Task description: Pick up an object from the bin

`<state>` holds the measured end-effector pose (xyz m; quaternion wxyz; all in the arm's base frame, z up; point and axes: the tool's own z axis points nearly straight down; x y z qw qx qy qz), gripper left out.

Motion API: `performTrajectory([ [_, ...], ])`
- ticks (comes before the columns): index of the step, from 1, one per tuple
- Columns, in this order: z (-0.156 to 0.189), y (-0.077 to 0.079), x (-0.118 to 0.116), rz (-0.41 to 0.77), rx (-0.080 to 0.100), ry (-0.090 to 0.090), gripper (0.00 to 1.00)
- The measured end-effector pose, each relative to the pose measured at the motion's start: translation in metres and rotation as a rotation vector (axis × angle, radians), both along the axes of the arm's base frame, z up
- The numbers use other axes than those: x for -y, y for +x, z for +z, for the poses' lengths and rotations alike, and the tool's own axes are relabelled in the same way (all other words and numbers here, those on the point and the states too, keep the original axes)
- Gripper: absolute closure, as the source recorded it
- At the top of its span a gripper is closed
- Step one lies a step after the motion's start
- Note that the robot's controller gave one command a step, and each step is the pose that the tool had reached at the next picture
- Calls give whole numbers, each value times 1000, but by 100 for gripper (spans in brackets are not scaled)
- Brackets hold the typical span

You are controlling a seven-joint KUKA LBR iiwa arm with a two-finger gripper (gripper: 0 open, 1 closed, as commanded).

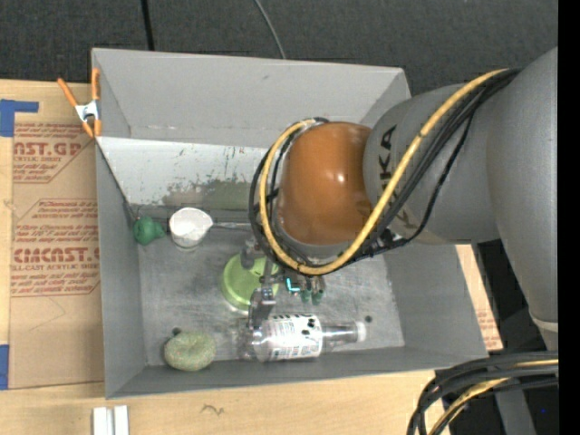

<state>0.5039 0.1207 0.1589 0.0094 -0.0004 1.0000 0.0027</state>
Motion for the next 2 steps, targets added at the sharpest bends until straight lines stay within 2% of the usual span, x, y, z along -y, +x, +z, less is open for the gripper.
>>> performTrajectory([
  [1,-1,0,0,0,0,1,0],
  [2,-19,-1,-27,64,6,-3,0],
])
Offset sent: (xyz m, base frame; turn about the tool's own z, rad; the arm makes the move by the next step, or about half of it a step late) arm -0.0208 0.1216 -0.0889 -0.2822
